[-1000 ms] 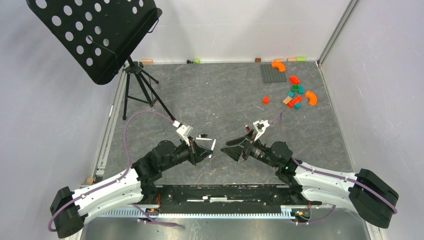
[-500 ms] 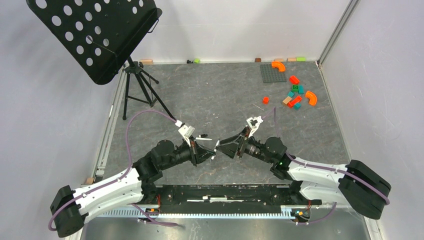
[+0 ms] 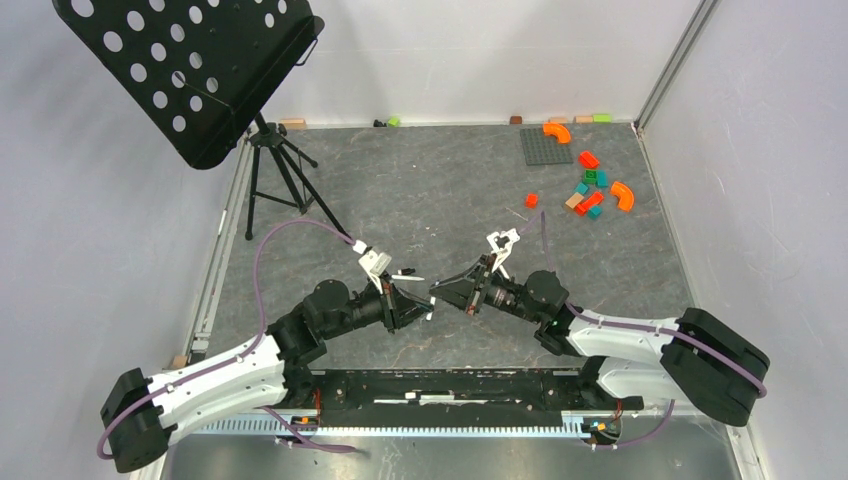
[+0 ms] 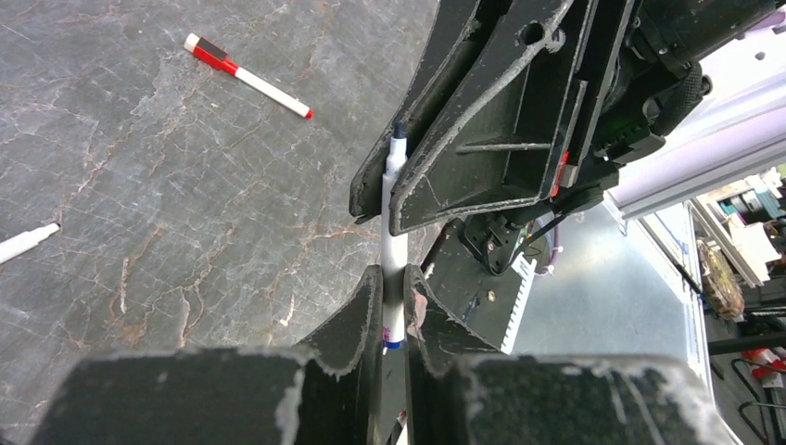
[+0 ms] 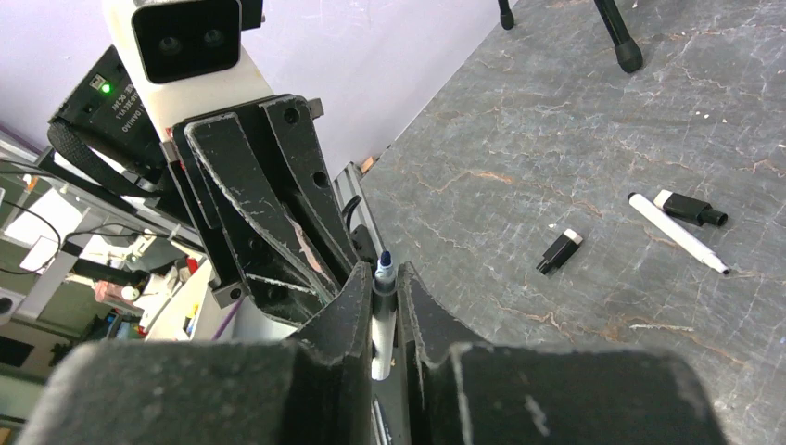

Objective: Insert the pens into the pen caps

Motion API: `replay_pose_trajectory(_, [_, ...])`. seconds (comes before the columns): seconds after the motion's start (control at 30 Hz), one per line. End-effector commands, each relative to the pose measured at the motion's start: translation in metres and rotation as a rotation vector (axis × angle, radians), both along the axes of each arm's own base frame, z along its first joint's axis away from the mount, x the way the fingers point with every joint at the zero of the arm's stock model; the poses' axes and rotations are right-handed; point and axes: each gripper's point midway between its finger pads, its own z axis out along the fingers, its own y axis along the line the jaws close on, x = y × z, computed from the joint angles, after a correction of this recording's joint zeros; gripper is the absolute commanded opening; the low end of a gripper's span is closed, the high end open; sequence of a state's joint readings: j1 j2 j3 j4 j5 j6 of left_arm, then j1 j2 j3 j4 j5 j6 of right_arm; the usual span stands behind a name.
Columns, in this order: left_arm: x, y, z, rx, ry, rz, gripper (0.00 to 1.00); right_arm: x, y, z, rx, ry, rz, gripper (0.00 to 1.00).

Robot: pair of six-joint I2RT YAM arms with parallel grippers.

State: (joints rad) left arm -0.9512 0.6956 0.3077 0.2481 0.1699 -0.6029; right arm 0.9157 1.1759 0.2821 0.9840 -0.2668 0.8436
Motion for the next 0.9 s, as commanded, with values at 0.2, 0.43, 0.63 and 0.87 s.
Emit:
replay_pose_trajectory(0.2, [0.001, 0.008, 0.011, -0.012, -0.095, 0.012, 0.51, -0.002, 0.008, 0.030, 0.046, -0.065, 0.039, 0.00])
replay_pose_trajectory(0.43, [-0.007, 0.017, 0.003, -0.021, -0.126, -0.002, 0.59, 0.004, 0.009, 0.027, -0.021, -0.060, 0.015, 0.00])
replay_pose_trajectory(0.63, [-0.011, 0.008, -0.003, -0.008, -0.110, -0.051, 0.53, 0.004, 0.011, 0.032, -0.024, -0.057, 0.019, 0.00])
replay_pose_trajectory(0.87, [-0.011, -0.002, -0.003, -0.016, -0.099, -0.082, 0.41, 0.004, 0.011, 0.030, -0.039, -0.047, 0.018, 0.00])
